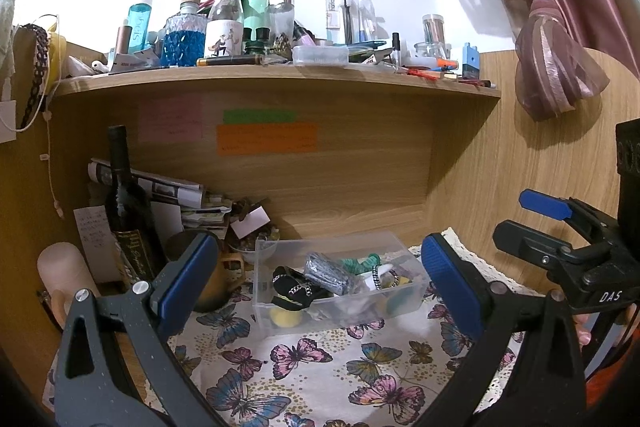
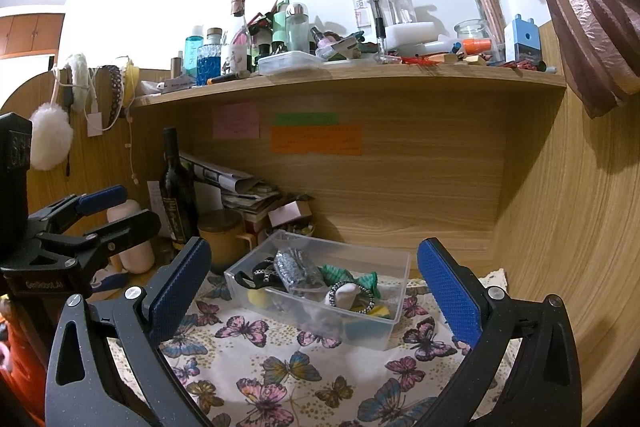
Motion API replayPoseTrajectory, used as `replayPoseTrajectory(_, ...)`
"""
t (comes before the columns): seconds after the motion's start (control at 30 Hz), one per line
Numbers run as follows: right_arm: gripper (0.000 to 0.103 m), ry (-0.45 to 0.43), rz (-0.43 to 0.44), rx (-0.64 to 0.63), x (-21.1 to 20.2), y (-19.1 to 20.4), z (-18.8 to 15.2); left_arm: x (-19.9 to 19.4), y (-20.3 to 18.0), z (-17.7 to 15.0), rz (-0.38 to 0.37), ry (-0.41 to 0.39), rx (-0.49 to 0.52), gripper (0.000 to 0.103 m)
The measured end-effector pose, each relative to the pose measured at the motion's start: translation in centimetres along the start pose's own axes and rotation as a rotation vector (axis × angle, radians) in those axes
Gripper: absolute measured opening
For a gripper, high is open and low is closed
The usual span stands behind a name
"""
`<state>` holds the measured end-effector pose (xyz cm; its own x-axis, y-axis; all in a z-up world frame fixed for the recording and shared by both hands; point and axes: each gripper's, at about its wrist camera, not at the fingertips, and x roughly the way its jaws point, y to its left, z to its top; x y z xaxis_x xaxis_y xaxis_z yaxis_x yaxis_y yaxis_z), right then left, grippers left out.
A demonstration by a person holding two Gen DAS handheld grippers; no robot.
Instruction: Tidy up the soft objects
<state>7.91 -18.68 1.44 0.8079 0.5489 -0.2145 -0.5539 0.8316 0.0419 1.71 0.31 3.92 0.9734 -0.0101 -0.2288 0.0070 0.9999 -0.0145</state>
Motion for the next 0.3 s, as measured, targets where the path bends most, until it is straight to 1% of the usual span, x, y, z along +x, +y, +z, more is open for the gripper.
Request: replayPoseTrajectory(0.3,0.103,0.010,-0.001,0.005,0.67,-0.33,-0.18,0.28,0.09,-0.18,-0.015,0.010,0.000,0.103)
